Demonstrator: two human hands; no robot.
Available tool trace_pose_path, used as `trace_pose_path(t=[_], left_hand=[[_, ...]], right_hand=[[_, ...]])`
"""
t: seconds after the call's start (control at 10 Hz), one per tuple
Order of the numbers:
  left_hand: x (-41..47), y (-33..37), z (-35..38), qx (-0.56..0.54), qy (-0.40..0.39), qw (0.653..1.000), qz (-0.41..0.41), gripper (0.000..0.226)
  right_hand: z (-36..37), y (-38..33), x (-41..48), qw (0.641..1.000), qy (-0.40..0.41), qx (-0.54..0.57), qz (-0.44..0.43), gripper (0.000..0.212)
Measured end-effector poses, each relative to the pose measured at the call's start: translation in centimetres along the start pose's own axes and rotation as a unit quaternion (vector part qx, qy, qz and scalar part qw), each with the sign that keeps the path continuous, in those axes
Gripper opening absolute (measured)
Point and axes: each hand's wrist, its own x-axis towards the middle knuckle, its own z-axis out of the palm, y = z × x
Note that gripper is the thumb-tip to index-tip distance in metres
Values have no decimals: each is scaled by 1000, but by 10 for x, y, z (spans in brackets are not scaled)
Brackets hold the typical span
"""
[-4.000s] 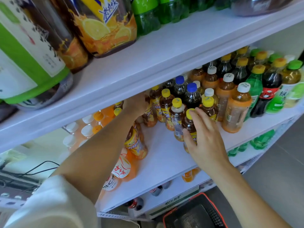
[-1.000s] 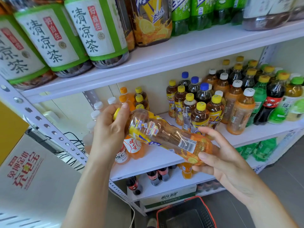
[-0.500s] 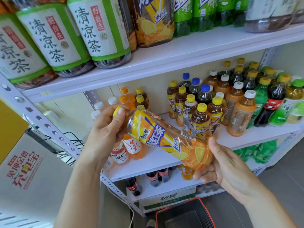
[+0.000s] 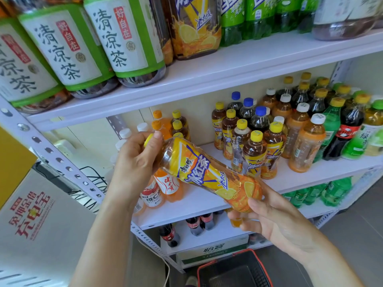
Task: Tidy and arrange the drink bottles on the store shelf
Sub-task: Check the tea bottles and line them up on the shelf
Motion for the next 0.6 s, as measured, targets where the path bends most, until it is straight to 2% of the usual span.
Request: trace_pose_path(t=[0.1,0.2,0.3,0.4,0.5,0.6], left_hand=[[2,-6,1,22,2,1000,1,29],[2,-13,2,50,5,999,3,28],[4,-12,5,77,-10,997,5,32],[8,-7,7,72,-21,997,14,45],[11,-1,3,71,-56,995,41,52],[16,4,-1,96,-128,986,53,36]], right_hand=[[1,0,1,998,-22,33,-53,49],[-2,14,3,991,-29,120,-54,62],[3,19,7,995,0,93,-33,57],[4,28,11,997,-5,78,-18,66],[6,33,13,993,-21,119,-7,64],[7,38,18,991,-21,130,10,57]])
